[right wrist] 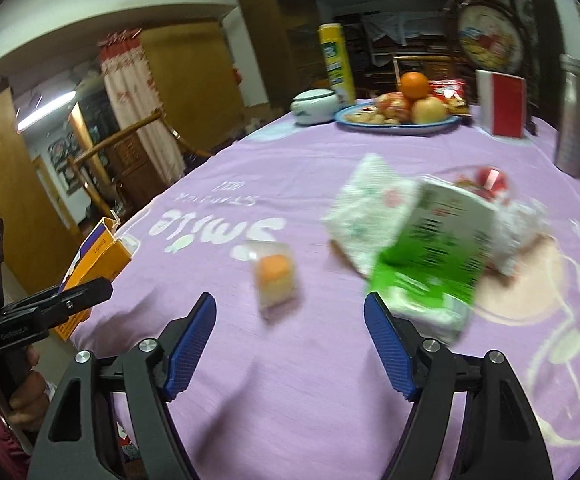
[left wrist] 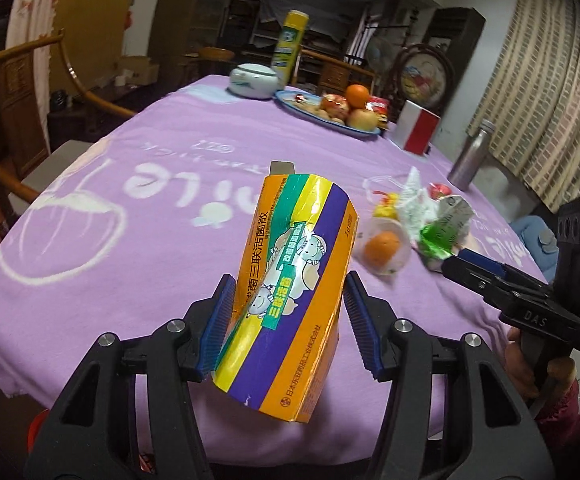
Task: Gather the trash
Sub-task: 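Grasp the clear jelly cup with the right gripper while the left holds the box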
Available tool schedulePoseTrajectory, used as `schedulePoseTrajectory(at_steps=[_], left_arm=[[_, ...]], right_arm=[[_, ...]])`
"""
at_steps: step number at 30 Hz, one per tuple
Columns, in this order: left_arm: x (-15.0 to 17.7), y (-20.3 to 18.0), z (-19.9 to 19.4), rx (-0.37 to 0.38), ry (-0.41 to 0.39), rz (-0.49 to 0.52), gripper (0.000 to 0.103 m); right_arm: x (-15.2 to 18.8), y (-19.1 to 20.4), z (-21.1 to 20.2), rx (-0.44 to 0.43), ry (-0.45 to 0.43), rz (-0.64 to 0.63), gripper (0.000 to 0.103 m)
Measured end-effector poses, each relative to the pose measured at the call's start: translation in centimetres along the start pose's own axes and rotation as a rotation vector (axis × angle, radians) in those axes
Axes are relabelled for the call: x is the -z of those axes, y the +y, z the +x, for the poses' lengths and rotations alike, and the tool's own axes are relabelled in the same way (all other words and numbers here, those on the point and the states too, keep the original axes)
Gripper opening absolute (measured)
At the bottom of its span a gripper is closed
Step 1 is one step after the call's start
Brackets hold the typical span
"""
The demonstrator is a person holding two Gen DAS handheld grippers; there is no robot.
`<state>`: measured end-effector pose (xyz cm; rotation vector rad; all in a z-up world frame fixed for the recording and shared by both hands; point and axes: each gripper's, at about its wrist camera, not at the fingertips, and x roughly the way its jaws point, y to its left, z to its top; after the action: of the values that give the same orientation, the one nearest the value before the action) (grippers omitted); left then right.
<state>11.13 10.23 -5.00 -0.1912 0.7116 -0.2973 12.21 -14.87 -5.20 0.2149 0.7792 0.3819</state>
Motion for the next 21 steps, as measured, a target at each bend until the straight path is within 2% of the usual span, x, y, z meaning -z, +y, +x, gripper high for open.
schedulePoseTrajectory(at_steps=[5, 11, 12, 13, 14, 16, 21], left_arm=[[0.5, 2.1, -0.6, -0.015, -0.006, -0.028, 0.055], [0.5, 3.9, -0.7, -0.016, -0.013, -0.06, 0.055], [0.5, 4.1, -0.7, -0.016, -0.013, -0.063, 0.055], [0.4, 4.2, -0.7, -0.015, -0.012, -0.066, 0.055], [0.4, 4.3, -0.7, -0.016, -0.012, -0.068, 0.055], [0.5, 4.4, -0.9, -0.018, -0.014, -0.067, 0.055], [0.5, 4.3, -1.7, -0.036, -0.019, -0.057, 0.055]], right_arm=[[-1.3, 2.2, 2.4, -0.002, 0.056, -0.022, 0.075], [-2.0, 2.7, 4.8, 0.026, 0.122, -0.011, 0.074], [-2.0, 2.7, 5.1, 0.033, 0.134, -0.011, 0.072], [-2.0, 2.8, 5.2, 0.034, 0.138, -0.01, 0.065], [-2.0, 2.7, 5.6, 0.047, 0.147, -0.01, 0.052], [-2.0, 2.3, 6.3, 0.06, 0.171, -0.002, 0.032], [-2.1, 1.4, 5.0, 0.004, 0.134, 0.061, 0.032]])
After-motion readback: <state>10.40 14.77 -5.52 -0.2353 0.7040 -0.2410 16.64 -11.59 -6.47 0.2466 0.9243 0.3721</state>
